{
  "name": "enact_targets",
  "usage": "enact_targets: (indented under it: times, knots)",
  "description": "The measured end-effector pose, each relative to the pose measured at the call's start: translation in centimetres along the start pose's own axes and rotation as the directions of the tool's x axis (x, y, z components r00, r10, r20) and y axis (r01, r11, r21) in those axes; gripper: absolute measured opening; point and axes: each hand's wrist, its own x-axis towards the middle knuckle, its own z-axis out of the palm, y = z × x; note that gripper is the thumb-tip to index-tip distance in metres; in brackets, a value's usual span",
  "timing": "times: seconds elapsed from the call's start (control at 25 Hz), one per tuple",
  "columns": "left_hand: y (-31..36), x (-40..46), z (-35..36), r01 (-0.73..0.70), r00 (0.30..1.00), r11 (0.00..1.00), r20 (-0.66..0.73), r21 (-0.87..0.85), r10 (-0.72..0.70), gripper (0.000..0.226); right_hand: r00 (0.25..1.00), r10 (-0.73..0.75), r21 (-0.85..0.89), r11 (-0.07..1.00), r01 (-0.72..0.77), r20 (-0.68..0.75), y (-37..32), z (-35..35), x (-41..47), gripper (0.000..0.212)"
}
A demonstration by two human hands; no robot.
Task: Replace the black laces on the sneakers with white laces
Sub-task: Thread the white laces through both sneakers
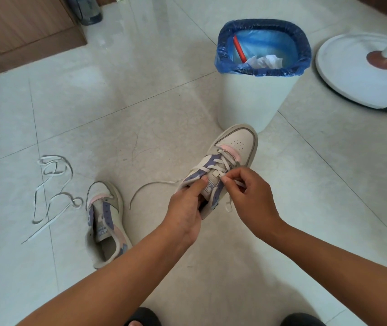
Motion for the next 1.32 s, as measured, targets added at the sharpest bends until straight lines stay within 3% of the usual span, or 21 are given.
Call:
enact_targets:
  times: [0.2,0.36,0.52,0.68,0.96,1.08,1.2,1.32]
  knots:
    - [0.5,0.3,-0.6,-0.049,0.999,0.99,-0.009,0.131,0.051,0.008,0.911,-0.394,-0.323,0.852,0.412,0.123,0.1,-1.7,1.5,0.009]
    - [0.5,0.3,-0.4,-0.068,0.998,0.979,0.013,0.195,0.066,0.013,0.878,-0.456,-0.413,0.779,0.472,0.144,-0.4,-2.8,3.0,0.019]
    - [0.5,0.3,-0.4,-0.061,0.998,0.972,0.007,0.226,0.061,0.008,0.794,-0.553,-0.427,0.672,0.605,0.254,-0.5,-3.0,3.5,0.033]
    - [0.6,0.1,-0.5,-0.028,1.0,0.965,0.011,0.259,0.026,0.006,0.754,-0.581,-0.386,0.648,0.657,0.308,-0.2,-3.2,3.9,0.024]
    - [0.9,0.3,-0.4,0.026,0.999,0.976,-0.028,0.215,-0.021,0.006,0.836,-0.491,-0.336,0.766,0.548,0.247,0.0,-2.7,3.1,0.013]
    - [0.3,0.2,0.1,0.007,0.999,0.982,-0.042,0.186,0.001,0.007,0.887,-0.441,-0.379,0.804,0.458,0.136,-0.1,-2.0,2.3,0.013]
    - [-0.6,0.1,0.9,-0.08,0.995,0.977,-0.045,0.195,0.09,0.013,0.965,-0.257,-0.432,0.865,0.254,0.052,-0.5,-0.5,1.1,0.013]
    - [-1.3,0.0,1.2,-0.14,0.987,0.954,-0.038,0.264,0.156,0.017,0.998,-0.008,-0.401,0.915,0.035,0.07,-0.9,0.1,1.6,0.017]
